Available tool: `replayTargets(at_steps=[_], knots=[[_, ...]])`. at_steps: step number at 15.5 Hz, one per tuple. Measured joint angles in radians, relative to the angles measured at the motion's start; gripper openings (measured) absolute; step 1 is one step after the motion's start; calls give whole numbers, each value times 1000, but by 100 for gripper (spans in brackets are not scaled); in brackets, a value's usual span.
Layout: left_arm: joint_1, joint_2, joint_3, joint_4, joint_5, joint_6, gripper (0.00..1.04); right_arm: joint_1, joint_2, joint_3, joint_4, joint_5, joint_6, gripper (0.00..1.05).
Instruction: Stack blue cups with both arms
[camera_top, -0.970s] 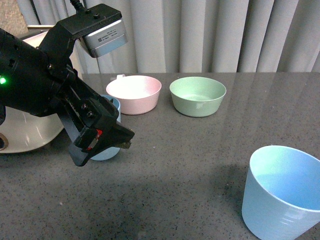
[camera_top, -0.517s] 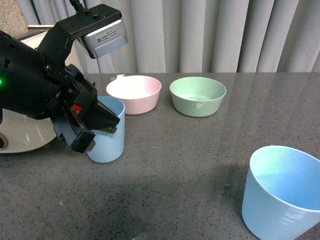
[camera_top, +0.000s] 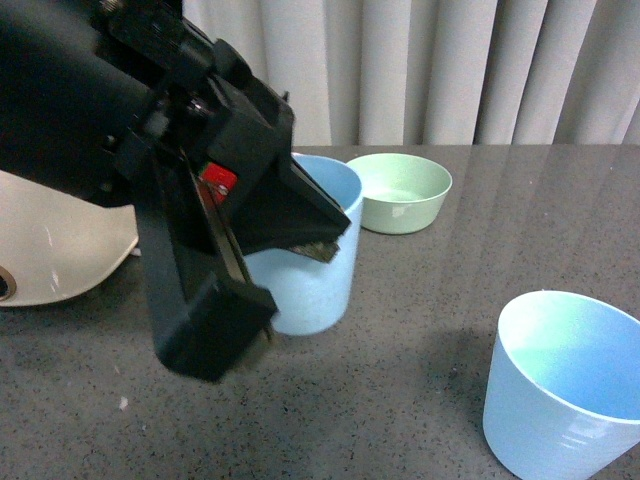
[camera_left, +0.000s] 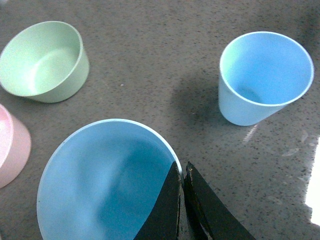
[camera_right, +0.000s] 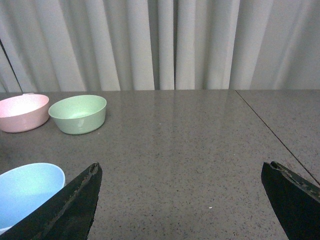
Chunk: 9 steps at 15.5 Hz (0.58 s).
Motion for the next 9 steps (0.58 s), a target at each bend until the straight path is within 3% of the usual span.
replayTargets(at_steps=[4,9], knots=[[-84,21,-40,1,-4,-5,2,0,0,0,0,0,0,98],[-127,67,-64,56,-39,-1,2,0,0,0,0,0,0,98]])
